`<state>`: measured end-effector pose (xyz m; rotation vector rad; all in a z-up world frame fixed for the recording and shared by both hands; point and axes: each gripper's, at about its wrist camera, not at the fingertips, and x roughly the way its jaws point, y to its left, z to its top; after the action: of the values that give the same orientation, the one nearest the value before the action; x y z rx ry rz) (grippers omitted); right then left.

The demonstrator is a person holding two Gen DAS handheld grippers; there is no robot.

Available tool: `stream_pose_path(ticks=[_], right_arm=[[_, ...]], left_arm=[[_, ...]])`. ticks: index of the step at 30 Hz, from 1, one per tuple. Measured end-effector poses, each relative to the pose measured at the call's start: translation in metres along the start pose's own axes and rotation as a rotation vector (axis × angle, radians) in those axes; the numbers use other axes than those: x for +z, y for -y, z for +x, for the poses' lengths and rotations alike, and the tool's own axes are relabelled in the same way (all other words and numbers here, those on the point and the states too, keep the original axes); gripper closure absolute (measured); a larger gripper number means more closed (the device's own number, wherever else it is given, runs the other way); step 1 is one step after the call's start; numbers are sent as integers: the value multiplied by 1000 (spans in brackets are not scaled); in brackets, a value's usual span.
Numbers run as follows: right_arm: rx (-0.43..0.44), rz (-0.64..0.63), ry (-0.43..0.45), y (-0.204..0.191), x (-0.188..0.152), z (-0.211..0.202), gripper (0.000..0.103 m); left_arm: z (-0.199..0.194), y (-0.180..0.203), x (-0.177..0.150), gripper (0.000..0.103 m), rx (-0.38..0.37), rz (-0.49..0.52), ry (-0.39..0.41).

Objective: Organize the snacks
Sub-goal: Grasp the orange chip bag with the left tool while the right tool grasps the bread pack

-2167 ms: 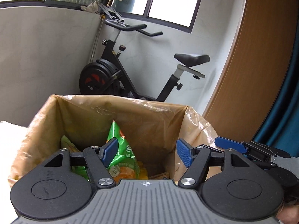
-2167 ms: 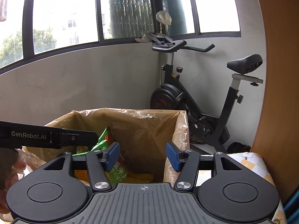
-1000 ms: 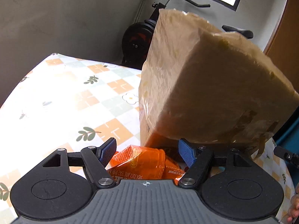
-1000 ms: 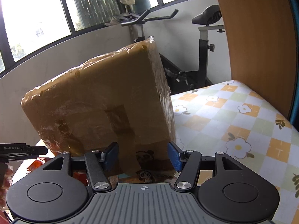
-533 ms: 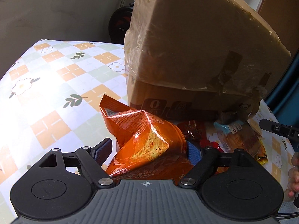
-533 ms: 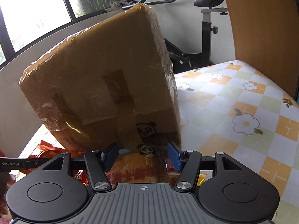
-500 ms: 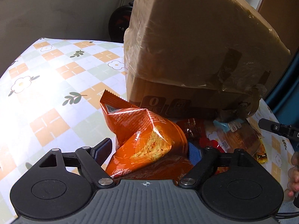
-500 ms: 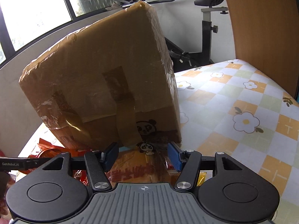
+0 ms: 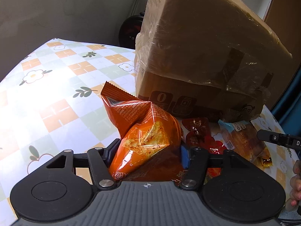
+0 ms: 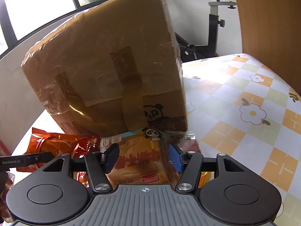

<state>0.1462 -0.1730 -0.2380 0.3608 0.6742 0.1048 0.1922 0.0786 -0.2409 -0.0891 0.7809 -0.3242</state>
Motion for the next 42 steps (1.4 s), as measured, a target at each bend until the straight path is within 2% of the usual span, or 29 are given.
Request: stream_pose_path(ticks=[3, 11, 18, 22, 24, 26, 35, 42], right_arm=[[-2, -26, -1, -6, -3, 2, 33], [-14, -152, -18, -25, -3, 19, 28], [-21, -210, -24, -35, -11, 31, 18], [-45, -271, -4, -41, -19, 30, 21], [-48, -272, 0, -39, -20, 27, 31], [-42, -261, -4, -36, -21, 23, 33], [-23, -270, -43, -35, -25, 8, 34], [-36, -271, -58, -34, -30, 1, 35]], left_arm=[[-10, 4, -5, 41, 16, -29, 32], [-36, 18, -16, 41, 50, -134, 127], [-48, 32, -32, 41, 67, -165, 142], [-49, 37, -38, 41, 85, -157, 145], [-48, 40, -37, 41, 88, -153, 145], [-45, 43, -37, 41, 85, -145, 144], [-37, 58, -41, 41, 41, -96, 122], [-46, 59, -45, 41, 18, -108, 139]])
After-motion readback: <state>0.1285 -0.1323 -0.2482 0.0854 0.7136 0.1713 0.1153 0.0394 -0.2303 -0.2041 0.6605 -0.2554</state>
